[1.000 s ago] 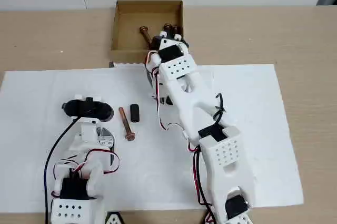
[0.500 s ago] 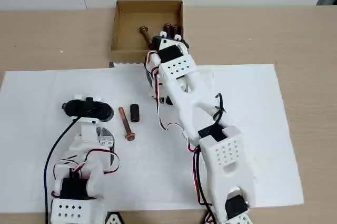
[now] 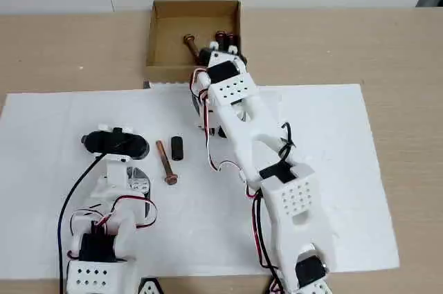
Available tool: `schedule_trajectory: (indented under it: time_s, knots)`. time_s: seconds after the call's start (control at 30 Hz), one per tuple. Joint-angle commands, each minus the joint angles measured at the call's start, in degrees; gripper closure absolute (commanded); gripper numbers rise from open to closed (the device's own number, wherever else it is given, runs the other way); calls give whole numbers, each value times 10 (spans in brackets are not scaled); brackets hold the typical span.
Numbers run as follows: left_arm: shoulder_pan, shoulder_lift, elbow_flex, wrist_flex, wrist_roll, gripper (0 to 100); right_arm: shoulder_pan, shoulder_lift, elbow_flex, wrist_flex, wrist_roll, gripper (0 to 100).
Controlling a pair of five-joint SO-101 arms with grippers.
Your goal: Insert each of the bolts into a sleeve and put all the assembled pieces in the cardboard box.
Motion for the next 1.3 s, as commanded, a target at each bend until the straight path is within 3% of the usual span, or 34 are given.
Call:
schedule_trajectory:
  time_s: [0.0, 0.13, 0.5, 1.27]
  knots:
    - [-4, -6, -3, -12, -2, 994, 12, 2, -18, -7, -3, 863]
    - [-4, -6, -3, -12, -2, 994, 12, 7, -18, -7, -3, 995]
    - [-4, -6, -3, -12, -2, 994, 11, -36, -18, 0, -4, 996]
    - [-1, -6, -3, -14, -5, 993, 16, -476, -14, 90, 39, 996]
